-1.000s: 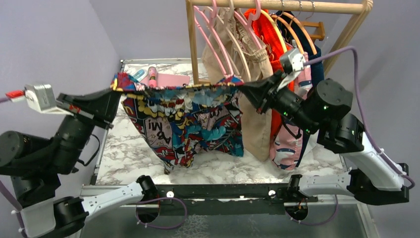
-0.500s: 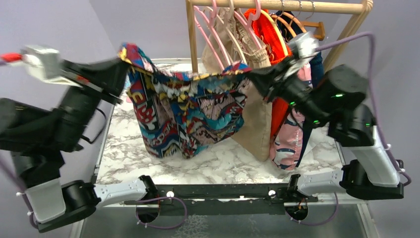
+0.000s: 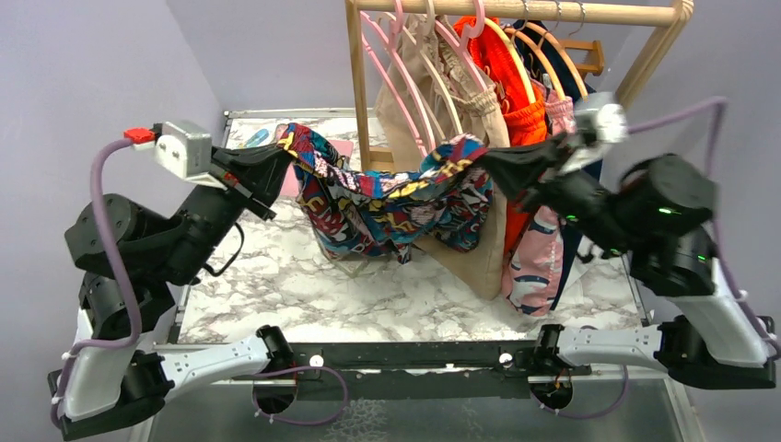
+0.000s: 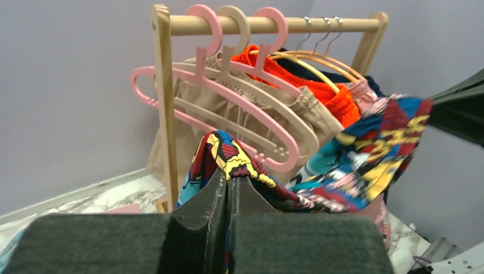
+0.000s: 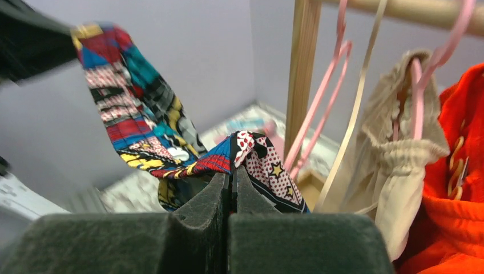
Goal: Place the shorts on the hanger
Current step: Adjust the shorts at the center of the board.
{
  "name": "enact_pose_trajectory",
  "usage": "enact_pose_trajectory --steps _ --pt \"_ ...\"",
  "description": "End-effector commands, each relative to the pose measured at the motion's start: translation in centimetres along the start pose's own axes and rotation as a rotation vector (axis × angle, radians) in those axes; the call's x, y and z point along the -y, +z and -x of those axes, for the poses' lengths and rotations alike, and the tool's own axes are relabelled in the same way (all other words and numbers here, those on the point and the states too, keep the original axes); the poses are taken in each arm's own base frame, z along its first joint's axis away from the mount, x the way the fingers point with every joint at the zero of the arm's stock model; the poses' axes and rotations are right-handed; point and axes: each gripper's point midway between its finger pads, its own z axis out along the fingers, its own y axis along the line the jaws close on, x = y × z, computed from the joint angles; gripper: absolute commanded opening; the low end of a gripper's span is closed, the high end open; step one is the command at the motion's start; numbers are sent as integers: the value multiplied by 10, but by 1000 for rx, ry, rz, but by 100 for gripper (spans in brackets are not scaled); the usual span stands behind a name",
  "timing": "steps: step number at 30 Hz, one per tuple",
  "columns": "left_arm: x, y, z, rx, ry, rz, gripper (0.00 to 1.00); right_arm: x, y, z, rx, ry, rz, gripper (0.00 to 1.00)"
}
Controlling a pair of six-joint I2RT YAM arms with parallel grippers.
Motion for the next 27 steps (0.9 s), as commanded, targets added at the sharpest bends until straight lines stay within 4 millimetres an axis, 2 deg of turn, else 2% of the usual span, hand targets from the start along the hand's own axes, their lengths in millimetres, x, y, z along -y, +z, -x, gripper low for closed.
enact_pose_trajectory --steps 1,3,4,5,7,8,10,15,18,24,25,27 --pt "-17 -9 44 128 -10 74 0 14 12 -8 -44 -68 -84 1" --pt "-12 -1 84 190 21 63 0 17 13 44 54 -96 -90 1" --pt "-9 -1 108 238 27 47 0 14 11 75 120 -97 -65 1" --pt "-5 1 126 273 34 28 0 9 10 97 174 -97 -41 1" --pt "0 -1 146 320 32 -1 0 6 2 123 264 -80 -12 1" --pt "1 -3 148 328 27 -7 0 7 -2 125 285 -70 -13 1" --pt "-1 -2 130 301 24 3 0 10 -5 109 289 -51 -32 1" --pt "-18 -6 56 190 5 89 0 21 6 23 129 -43 -114 1" --pt "-23 -8 24 129 -8 115 0 20 9 -17 32 -34 -122 1" --pt "-29 -8 -29 21 -11 158 0 20 13 -73 -93 -25 -143 1" --pt "-29 -7 -37 4 -11 160 0 19 14 -79 -109 -27 -144 1" --pt "-28 -6 -39 -6 -12 157 0 18 16 -78 -112 -31 -139 1"
